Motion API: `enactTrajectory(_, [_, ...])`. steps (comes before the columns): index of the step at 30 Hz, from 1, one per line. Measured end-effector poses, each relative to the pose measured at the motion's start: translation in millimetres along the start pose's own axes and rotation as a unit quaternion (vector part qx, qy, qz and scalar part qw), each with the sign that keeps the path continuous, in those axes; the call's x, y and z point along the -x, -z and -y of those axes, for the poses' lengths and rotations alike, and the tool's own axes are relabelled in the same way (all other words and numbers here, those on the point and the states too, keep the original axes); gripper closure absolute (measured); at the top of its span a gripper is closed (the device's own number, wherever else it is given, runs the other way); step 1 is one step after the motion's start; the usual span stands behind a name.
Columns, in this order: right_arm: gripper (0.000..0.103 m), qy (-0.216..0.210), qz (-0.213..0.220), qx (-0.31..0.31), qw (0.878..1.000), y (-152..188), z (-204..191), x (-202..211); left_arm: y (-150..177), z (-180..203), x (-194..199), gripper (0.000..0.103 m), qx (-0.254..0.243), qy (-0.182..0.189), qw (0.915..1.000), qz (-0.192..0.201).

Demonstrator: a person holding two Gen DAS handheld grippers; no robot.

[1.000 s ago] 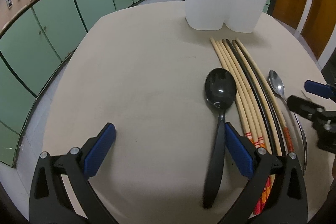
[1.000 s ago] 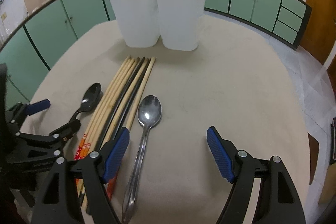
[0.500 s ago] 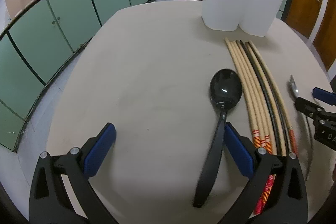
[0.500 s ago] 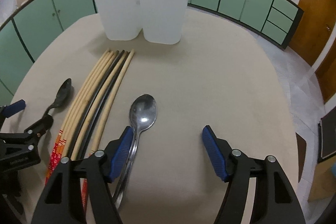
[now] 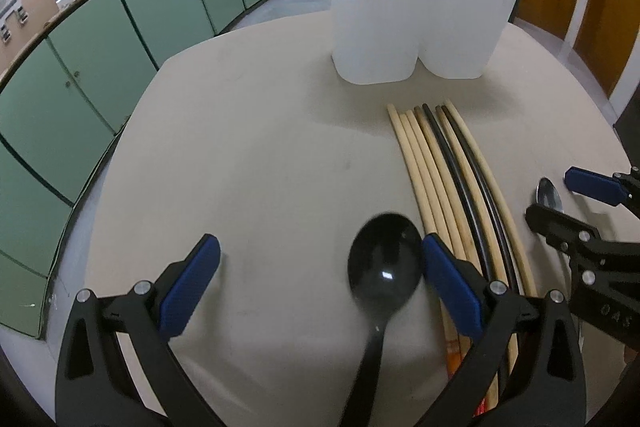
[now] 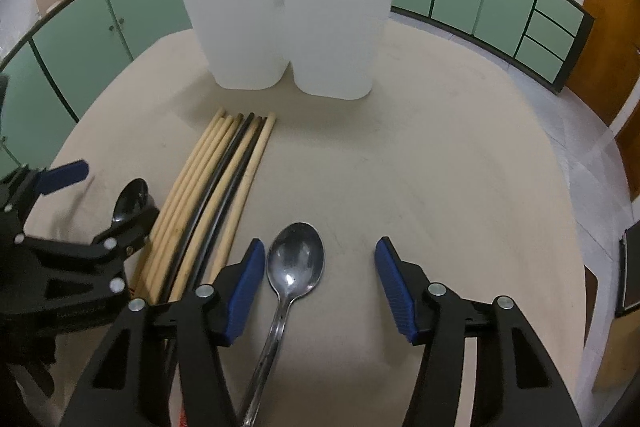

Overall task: Organize utensils
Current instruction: 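Grasp the silver spoon with the right tool while the left tool grasps the black spoon, then carry both spoons into the white utensil holder and open both tools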

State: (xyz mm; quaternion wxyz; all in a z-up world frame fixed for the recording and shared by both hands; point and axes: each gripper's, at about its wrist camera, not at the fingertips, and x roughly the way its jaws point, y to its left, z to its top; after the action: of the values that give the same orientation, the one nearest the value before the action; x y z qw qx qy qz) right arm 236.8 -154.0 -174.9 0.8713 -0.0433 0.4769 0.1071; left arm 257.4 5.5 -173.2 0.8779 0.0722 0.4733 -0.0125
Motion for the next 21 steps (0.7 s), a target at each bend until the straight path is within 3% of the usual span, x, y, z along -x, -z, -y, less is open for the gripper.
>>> enactTrajectory(7, [0.047, 0.000, -0.003, 0.002, 1.000, -1.6, -0.2, -1.4, -7.4, -0.4, -2.2, 0.032, 0.001, 0.045, 0.9989, -0.013])
enactTrajectory(10, [0.059, -0.008, -0.004, 0.004, 1.000, -1.6, -2.0, 0.0, -4.4, 1.6, 1.6, 0.050, -0.001, 0.056, 0.9984, -0.011])
enactTrajectory(12, [0.074, -0.014, -0.006, 0.005, 1.000, -3.0, -3.1, 0.8, -3.8, 4.8, 3.4, 0.062, -0.004, 0.064, 0.9979, -0.010])
enactTrajectory(13, [0.074, -0.015, -0.007, 0.004, 1.000, -3.3, -4.5, 0.6, -3.2, 5.3, 4.5, 0.069, -0.004, 0.068, 0.9977, -0.009])
enactTrajectory(17, [0.074, -0.023, -0.007, -0.007, 1.000, -3.6, -2.7, 1.5, -1.1, -0.9, 6.6, 0.069, 0.005, 0.081, 0.9967, -0.003])
enactTrajectory(21, [0.074, -0.044, 0.028, -0.013, 0.999, -0.2, 3.7, 14.4, 3.7, -10.1, 18.7, 0.069, 0.020, 0.101, 0.9943, 0.026])
